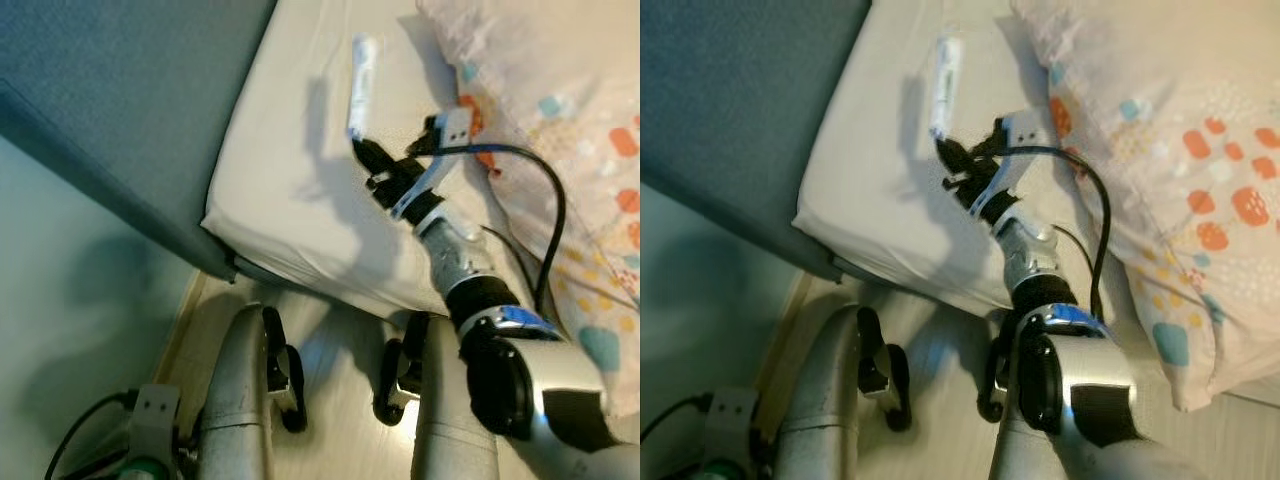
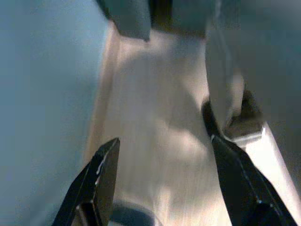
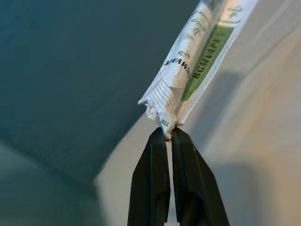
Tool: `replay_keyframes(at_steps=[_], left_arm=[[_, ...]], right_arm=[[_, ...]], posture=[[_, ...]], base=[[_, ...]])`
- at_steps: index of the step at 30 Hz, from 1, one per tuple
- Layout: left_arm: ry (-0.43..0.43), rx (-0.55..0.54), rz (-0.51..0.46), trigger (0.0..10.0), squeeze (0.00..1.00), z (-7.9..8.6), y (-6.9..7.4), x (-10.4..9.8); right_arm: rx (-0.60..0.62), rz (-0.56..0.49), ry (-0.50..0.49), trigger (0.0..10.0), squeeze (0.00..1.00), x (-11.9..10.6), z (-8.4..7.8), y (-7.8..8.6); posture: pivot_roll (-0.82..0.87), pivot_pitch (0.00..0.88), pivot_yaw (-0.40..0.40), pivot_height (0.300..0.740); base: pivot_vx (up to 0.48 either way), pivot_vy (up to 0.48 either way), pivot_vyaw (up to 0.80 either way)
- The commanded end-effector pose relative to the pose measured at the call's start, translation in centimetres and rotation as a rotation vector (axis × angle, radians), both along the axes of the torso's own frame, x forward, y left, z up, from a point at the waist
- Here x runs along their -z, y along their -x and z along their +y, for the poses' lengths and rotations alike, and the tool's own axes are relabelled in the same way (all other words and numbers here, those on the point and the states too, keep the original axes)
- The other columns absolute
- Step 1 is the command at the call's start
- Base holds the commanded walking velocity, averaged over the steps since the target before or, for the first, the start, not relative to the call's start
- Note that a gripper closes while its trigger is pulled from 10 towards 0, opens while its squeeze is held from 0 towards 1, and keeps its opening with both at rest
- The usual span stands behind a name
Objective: Clean up the room
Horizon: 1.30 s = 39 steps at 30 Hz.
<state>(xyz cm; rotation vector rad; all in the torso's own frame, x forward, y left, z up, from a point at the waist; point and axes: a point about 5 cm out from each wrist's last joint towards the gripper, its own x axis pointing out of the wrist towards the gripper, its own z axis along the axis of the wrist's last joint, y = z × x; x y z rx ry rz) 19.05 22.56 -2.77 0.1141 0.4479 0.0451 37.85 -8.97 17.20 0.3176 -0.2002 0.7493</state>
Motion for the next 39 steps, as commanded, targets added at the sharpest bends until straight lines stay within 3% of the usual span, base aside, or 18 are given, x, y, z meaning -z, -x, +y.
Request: replay_keyframes(at_steps=[1,3,4,5,7,13,21,24,26,29,33,36,39], left_arm=[[0.009,-0.037,0.055,10.0,0.0,0.4,1.4,1.1],[0.009,-0.037,0.055,10.0,0.0,0.4,1.4,1.1],[0.016,-0.075,-0.017,10.0,0.0,1.0,-1.6,-0.3],[0.016,-0.075,-0.017,10.0,0.0,1.0,-1.6,-0.3],[0.015,-0.109,-0.087,10.0,0.0,1.6,-4.3,-1.9],[0.044,-0.13,-0.105,10.0,0.0,1.8,-5.2,-2.2],[0.103,-0.121,0.023,10.0,0.0,0.7,-3.7,0.2],[0.146,-0.149,0.12,10.0,0.0,0.2,-2.4,1.8],[0.146,-0.149,0.12,10.0,0.0,0.2,-2.4,1.8],[0.15,-0.175,0.207,10.0,0.0,0.1,-1.7,2.8],[0.17,-0.182,0.216,10.0,0.0,0.0,-1.3,3.1],[0.149,-0.168,0.238,10.0,0.0,-0.1,-1.0,3.3],[0.095,-0.119,0.311,10.0,0.0,-0.6,0.3,4.2]], right_arm=[[-0.027,0.028,-0.017,0.0,0.0,1.1,0.4,0.6],[-0.027,0.028,-0.017,0.0,0.0,1.1,0.4,0.6],[-0.079,0.091,-0.052,0.0,0.0,3.3,1.5,1.9],[-0.079,0.091,-0.052,0.0,0.0,3.3,1.5,1.9],[-0.116,0.139,-0.036,0.0,0.0,5.2,2.2,2.9],[-0.151,0.161,0.005,0.0,0.0,6.2,2.6,3.5],[-0.151,0.223,0.078,0.0,0.0,8.0,2.6,4.3],[-0.14,0.295,0.138,0.0,0.0,10.0,2.3,5.3],[-0.14,0.295,0.138,0.0,0.0,10.0,2.3,5.3],[-0.134,0.346,0.199,0.0,0.0,11.6,1.9,6.0],[-0.127,0.36,0.237,0.0,0.0,12.1,1.7,6.2],[-0.118,0.374,0.257,0.0,0.0,12.5,1.5,6.4],[-0.079,0.439,0.326,0.0,0.0,14.2,0.6,7.3]], posture=[[0.08,0.253,0.076,0.585],[0.08,0.253,0.076,0.585],[0.03,0.185,0.068,0.595],[0.03,0.185,0.068,0.595],[0.03,0.169,0.063,0.61],[0.02,0.134,0.048,0.63],[0.01,0.109,0.041,0.655],[0.01,0.095,0.036,0.67],[0.01,0.095,0.036,0.67],[0.01,0.077,0.026,0.685],[0.0,0.065,0.026,0.7],[0.0,0.058,0.025,0.705],[0.0,0.046,0.025,0.72]], base=[[0.0,0.0,0.0],[0.0,0.0,0.0],[0.0,0.0,0.0],[0.0,0.0,0.0],[0.0,0.0,0.0],[0.0,0.0,0.0],[0.0,0.0,0.0],[0.0,0.0,0.0],[0.0,0.0,0.0],[-0.32,0.0,0.0],[-0.36,0.0,0.0],[0.0,0.0,0.0],[0.0,0.0,0.0]])
